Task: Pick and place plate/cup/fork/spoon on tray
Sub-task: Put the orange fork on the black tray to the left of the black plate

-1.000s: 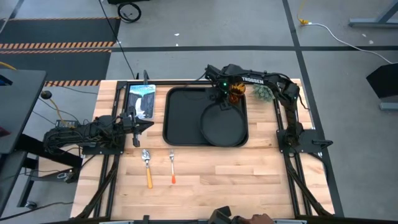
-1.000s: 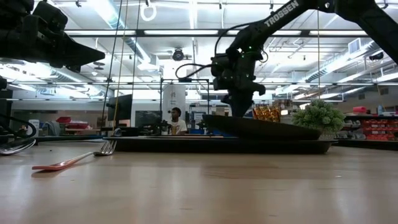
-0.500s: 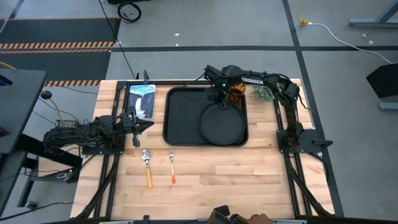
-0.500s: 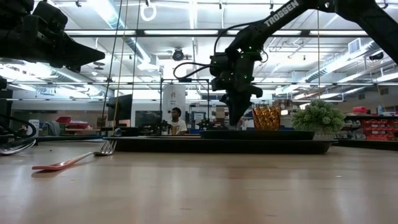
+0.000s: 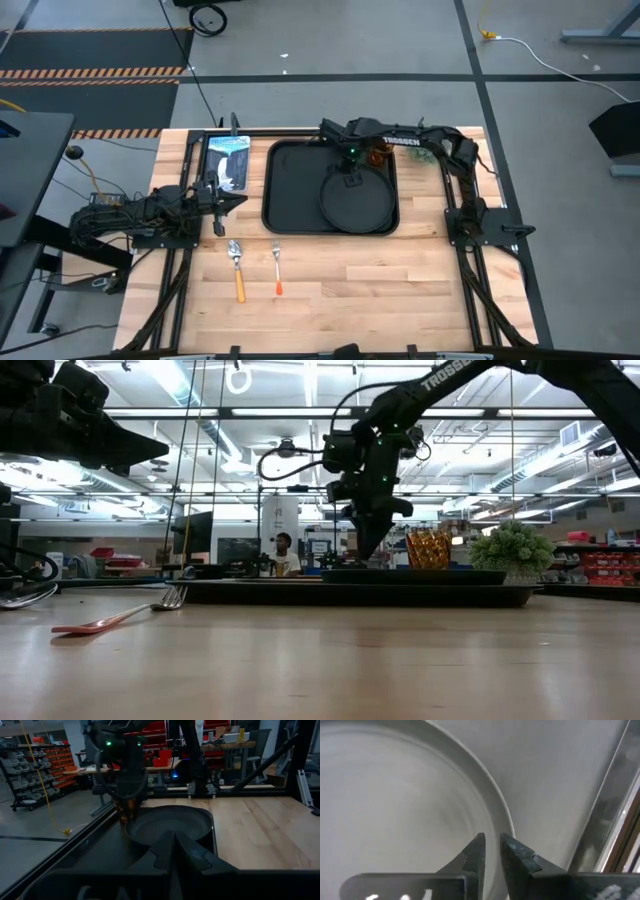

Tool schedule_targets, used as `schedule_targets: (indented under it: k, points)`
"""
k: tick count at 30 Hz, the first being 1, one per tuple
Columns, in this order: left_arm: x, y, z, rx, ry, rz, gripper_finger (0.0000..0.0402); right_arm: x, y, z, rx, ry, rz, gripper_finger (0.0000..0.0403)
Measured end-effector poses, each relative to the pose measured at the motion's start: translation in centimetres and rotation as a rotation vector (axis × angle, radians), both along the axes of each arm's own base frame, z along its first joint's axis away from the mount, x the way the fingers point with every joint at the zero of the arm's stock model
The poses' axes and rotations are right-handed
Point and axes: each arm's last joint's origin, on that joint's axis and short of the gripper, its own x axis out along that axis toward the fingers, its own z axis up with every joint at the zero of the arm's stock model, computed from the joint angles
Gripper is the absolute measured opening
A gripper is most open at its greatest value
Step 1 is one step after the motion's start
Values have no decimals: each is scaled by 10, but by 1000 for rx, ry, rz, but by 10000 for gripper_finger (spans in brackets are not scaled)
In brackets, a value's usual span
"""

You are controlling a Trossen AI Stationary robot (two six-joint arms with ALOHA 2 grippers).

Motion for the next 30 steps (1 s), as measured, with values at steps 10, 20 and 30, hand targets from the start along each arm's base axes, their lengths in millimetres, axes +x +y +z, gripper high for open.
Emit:
schedule_targets:
  k: [10,20,30]
  points:
    - [0,0,0,0,0,0,25,14,33,1,-215,66,-65,64]
    - [0,0,0,0,0,0,25,37,50,11,-217,-160,-66,64]
    - [0,0,0,0,-2,0,25,38,91,35,-180,-237,-99,64]
